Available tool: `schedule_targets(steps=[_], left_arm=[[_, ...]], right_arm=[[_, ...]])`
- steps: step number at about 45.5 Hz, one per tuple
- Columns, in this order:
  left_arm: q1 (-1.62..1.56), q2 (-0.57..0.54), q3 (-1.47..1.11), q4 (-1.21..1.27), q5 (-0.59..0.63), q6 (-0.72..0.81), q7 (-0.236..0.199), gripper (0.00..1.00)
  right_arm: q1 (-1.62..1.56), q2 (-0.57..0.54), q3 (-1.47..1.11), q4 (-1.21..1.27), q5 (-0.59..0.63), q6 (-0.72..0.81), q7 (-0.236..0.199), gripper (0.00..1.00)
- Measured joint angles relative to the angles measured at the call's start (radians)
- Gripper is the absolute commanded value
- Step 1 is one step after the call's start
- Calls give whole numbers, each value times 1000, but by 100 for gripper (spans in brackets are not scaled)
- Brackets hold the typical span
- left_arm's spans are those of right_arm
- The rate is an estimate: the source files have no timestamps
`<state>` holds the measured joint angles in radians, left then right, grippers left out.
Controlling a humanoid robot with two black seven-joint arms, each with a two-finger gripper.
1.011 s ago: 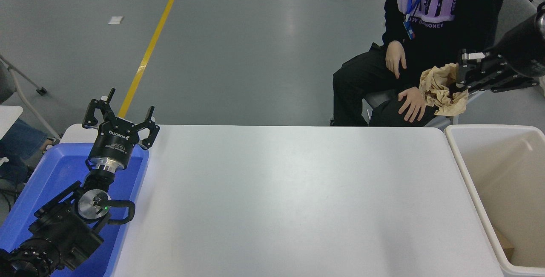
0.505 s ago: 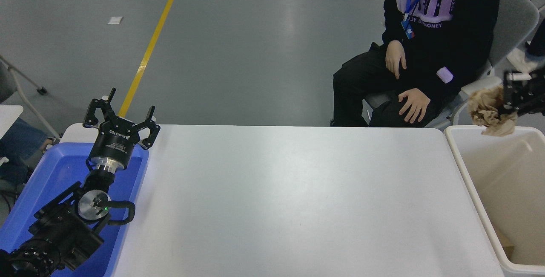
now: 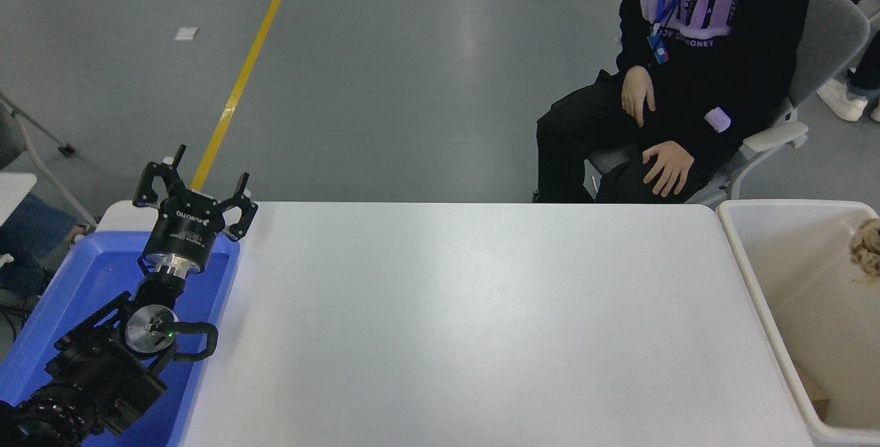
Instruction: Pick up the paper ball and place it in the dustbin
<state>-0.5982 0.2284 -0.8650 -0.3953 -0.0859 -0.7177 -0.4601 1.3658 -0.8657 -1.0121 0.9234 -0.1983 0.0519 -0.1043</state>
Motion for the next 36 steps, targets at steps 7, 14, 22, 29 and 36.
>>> schedule_targets(steps=[7,14,22,29,36], left_arm=[[0,0,0,0,0,0,0,98],[0,0,0,0,0,0,0,98],[-1,0,0,0,0,0,0,98],[-1,0,0,0,0,0,0,98],[-1,0,0,0,0,0,0,98]], right_arm=[[-228,55,179,-180,2,-60,2,0],[-394,130,317,-363,4,-88,5,0],[-496,195,413,-495,4,-110,7,0],[-541,240,456,-554,5,-128,8,0],[-563,273,478,-596,5,-137,9,0]])
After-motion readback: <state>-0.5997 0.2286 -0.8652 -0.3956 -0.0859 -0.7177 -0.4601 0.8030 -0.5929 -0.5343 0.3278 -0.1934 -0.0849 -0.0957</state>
